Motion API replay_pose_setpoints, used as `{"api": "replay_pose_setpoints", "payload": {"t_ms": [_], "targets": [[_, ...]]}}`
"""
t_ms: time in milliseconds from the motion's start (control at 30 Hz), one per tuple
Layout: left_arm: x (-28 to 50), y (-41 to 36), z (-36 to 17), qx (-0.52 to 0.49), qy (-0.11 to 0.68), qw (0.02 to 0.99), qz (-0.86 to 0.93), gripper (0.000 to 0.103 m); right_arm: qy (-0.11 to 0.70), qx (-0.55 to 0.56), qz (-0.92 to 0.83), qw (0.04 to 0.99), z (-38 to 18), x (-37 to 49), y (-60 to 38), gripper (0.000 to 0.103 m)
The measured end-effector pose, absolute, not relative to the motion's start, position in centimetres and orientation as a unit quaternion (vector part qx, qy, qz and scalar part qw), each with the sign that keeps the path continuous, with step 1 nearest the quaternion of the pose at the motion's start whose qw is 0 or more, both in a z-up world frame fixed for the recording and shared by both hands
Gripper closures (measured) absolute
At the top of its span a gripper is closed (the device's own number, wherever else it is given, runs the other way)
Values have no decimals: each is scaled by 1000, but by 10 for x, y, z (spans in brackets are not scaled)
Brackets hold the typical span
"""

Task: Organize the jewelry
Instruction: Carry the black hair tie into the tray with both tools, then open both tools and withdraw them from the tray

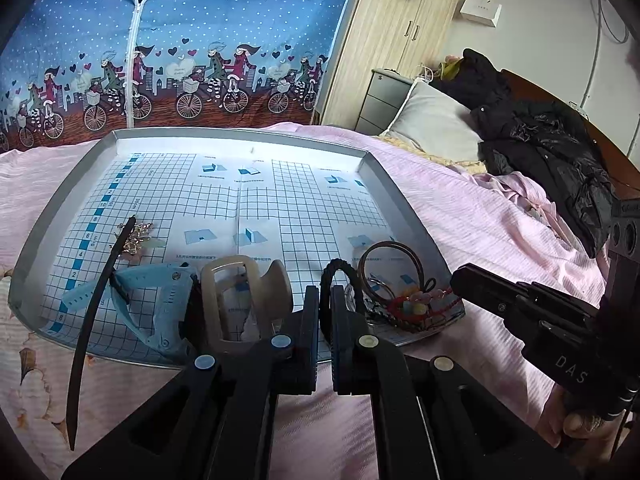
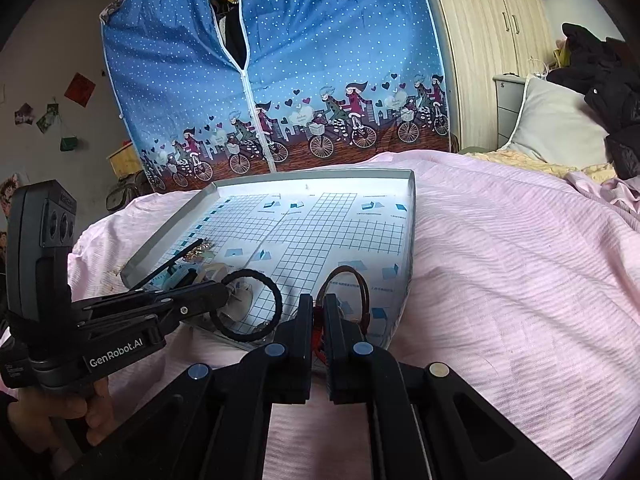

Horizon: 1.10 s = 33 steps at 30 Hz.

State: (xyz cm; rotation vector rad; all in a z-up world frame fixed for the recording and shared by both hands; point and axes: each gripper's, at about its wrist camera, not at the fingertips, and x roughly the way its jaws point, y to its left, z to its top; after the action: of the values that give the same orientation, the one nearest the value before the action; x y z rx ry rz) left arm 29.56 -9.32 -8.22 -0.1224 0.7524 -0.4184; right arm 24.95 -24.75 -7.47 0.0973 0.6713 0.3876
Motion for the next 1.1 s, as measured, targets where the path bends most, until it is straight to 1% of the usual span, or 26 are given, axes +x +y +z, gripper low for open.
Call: {"api": "replay_pose_setpoints", "payload": {"t_ms": [400,433,500,533,567,633,700,767,867,900,933,967,1000,1033,1100], "targets": [[296,-89,-74,-57,365,912,-179,99,328,50,178,927,-72,249,-253,97],[296,-88,-73,-56,364,913,-174,98,329,52,178,926,-71,249,-254,97],[295,-85,-70,-58,362,916,-165,92,329,55,176,926,-69,248,-255,97],[294,-82,-68,-64,360,916,-163,83,327,57,175,927,-67,248,-257,97],[293,-79,-66,-69,358,917,-159,71,325,58,175,928,-65,247,-257,94],[290,-72,-60,-87,350,920,-151,59,319,62,173,930,-60,245,-259,81],[285,-65,-53,-100,342,922,-150,51,312,66,173,932,-55,242,-260,74],[280,-61,-44,-104,332,926,-145,34,306,67,171,934,-49,238,-261,69],[272,-56,-31,-106,321,930,-141,32,292,65,169,939,-39,231,-263,59],[271,-56,-28,-104,322,931,-137,31,288,65,169,940,-36,229,-263,53],[269,-56,-24,-103,320,932,-133,20,284,64,168,942,-33,226,-263,48],[265,-55,-20,-104,314,935,-130,7,280,64,168,943,-30,223,-264,45],[262,-53,-16,-107,305,938,-127,3,276,63,167,944,-28,220,-264,37],[257,-52,-12,-110,293,941,-125,2,271,62,167,946,-24,216,-264,28],[247,-49,-2,-111,274,947,-124,2,261,59,167,949,-19,209,-263,22]]}}
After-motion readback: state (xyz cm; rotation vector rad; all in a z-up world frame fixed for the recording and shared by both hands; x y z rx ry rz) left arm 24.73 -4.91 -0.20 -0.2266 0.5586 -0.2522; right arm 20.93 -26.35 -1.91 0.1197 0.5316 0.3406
